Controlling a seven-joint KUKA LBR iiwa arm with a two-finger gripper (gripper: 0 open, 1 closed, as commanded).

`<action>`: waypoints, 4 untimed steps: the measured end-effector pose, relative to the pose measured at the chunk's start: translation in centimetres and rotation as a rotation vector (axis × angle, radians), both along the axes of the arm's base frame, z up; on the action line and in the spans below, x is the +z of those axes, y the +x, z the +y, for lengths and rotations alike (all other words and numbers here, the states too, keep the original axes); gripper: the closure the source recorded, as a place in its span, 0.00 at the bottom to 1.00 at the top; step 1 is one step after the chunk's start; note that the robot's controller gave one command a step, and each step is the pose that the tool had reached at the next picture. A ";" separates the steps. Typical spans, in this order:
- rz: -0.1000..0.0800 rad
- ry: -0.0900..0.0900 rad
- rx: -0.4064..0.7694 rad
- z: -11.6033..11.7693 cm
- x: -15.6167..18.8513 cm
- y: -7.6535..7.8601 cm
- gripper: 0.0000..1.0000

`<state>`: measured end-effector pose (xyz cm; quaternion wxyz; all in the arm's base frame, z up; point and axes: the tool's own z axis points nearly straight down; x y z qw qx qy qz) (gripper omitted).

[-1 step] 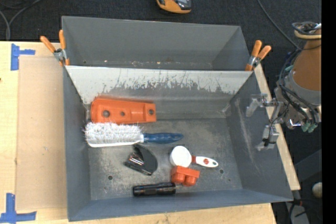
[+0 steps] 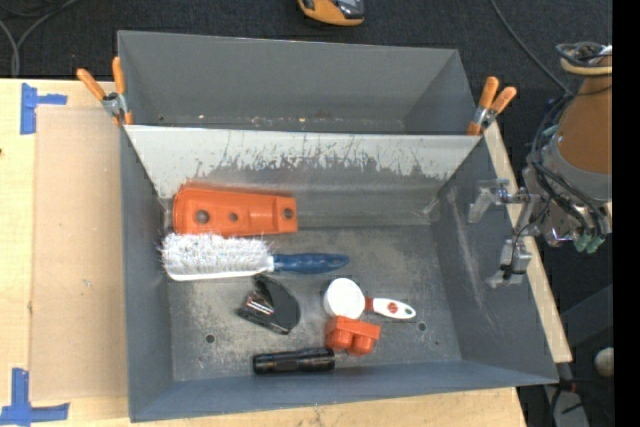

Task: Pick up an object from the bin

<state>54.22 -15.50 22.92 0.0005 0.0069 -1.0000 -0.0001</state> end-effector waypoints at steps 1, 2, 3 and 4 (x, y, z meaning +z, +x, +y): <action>-0.001 0.000 -0.001 0.4 -0.7 -1.2 0.00; -0.005 -0.001 0.270 0.7 -11.6 -0.1 0.00; 0.006 0.005 0.284 0.9 -13.6 -0.4 0.00; 0.009 0.009 0.108 8.2 -14.2 -1.3 0.00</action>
Offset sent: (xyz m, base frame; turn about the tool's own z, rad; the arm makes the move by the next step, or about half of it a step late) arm -0.0001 0.0065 -0.1320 -0.2861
